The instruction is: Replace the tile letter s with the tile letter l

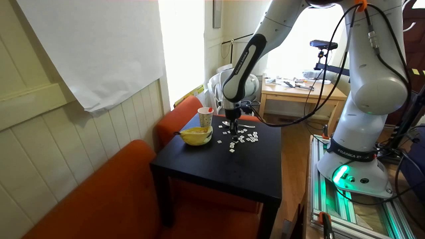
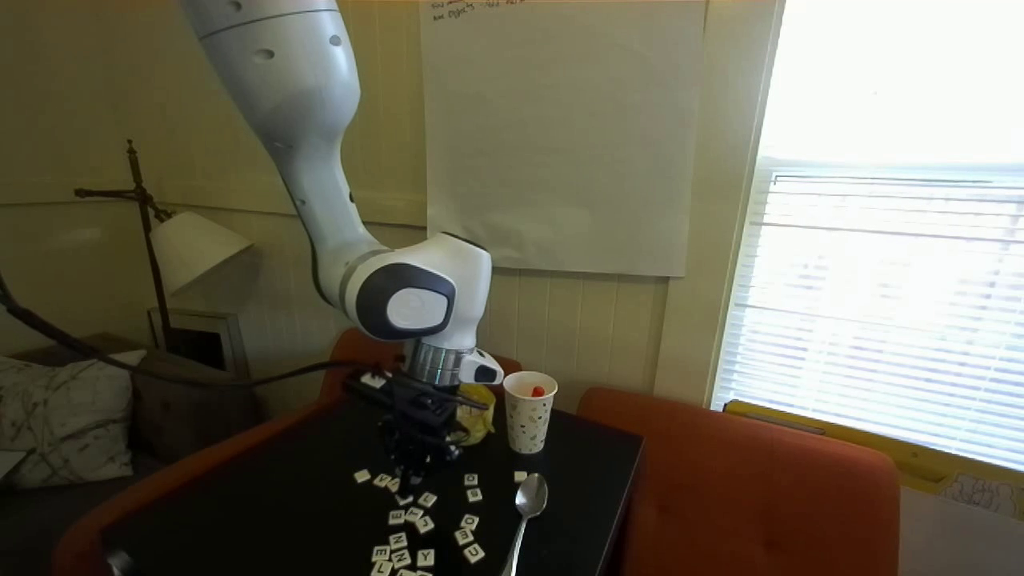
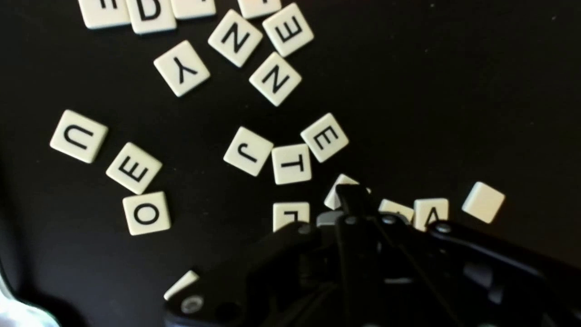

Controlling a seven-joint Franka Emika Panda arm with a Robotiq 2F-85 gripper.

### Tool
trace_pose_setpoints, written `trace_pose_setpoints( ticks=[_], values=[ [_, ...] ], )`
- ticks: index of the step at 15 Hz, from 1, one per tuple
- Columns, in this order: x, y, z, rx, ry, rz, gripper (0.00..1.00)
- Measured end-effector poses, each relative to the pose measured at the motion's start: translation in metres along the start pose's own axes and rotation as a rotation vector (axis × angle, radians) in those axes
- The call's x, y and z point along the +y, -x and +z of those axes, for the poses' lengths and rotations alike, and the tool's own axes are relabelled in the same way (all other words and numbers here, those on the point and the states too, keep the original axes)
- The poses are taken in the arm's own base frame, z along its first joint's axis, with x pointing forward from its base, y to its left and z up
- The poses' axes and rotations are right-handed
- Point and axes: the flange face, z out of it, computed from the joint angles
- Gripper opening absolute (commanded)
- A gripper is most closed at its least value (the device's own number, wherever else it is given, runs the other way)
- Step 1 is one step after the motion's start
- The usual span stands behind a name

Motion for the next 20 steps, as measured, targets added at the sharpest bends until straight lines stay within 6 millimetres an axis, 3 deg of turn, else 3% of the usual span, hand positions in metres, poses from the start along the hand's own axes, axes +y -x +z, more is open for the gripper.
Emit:
trace_pose_setpoints(
  ticks=[9,13,20],
  values=[
    [-0.002,-0.003,-0.002,0.023,-0.027,0.046,0.0],
    [0.0,-0.005,-0.011,0.057,-0.013,0.05,0.0],
    [-0.005,0.008,-0.019,0.029,-0.026,0.024,0.0]
  ],
)
